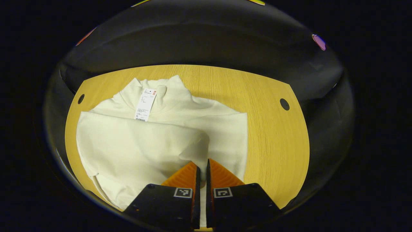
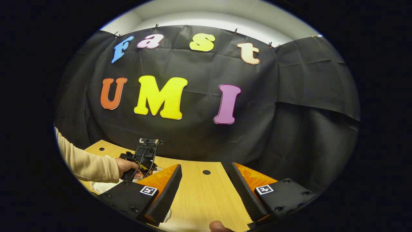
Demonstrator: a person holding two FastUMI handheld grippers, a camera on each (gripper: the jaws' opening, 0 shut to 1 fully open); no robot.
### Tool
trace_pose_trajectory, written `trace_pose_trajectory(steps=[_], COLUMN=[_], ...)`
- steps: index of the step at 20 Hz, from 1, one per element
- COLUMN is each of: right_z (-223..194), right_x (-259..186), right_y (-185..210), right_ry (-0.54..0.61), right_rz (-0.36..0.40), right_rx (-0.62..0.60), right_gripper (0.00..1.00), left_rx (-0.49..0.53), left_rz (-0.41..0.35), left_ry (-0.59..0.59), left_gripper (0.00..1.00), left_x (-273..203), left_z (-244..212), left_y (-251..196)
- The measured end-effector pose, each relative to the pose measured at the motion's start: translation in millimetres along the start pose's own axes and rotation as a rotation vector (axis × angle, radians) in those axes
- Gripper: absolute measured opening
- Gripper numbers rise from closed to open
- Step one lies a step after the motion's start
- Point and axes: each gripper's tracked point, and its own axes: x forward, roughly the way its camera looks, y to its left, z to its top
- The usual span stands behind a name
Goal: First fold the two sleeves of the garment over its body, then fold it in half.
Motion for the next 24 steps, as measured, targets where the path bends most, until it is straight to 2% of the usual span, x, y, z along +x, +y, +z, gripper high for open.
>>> trace_pose_trajectory(steps=[4,5,6,7,8,9,14,24], right_z=[-2,-2,-2,-3,-4,-5,-8,-16], right_x=[4,4,4,5,6,6,9,14], right_y=[-3,-2,-2,-1,0,1,15,72], right_ry=[0.008,0.009,0.011,0.013,0.016,0.02,0.033,0.054], right_rz=[-0.014,-0.012,-0.01,-0.008,-0.005,-0.003,0.02,0.101], right_rx=[-0.002,0.0,0.004,0.006,0.01,0.011,0.009,0.009], right_gripper=[0.94,0.94,0.94,0.94,0.94,0.94,0.94,0.94], left_rx=[-0.041,-0.05,-0.06,-0.068,-0.069,-0.069,-0.071,0.012], left_rz=[-0.096,-0.108,-0.122,-0.136,-0.135,-0.146,-0.228,-0.022], left_ry=[-0.004,-0.006,-0.014,-0.021,-0.029,-0.039,-0.126,-0.488], left_gripper=[0.25,0.47,0.63,0.72,0.91,0.99,1.0,1.0], left_x=[-6,-10,-14,-20,-25,-32,-86,-226], left_z=[47,60,75,90,105,121,206,408], left_y=[-46,-54,-64,-74,-81,-91,-142,-144])
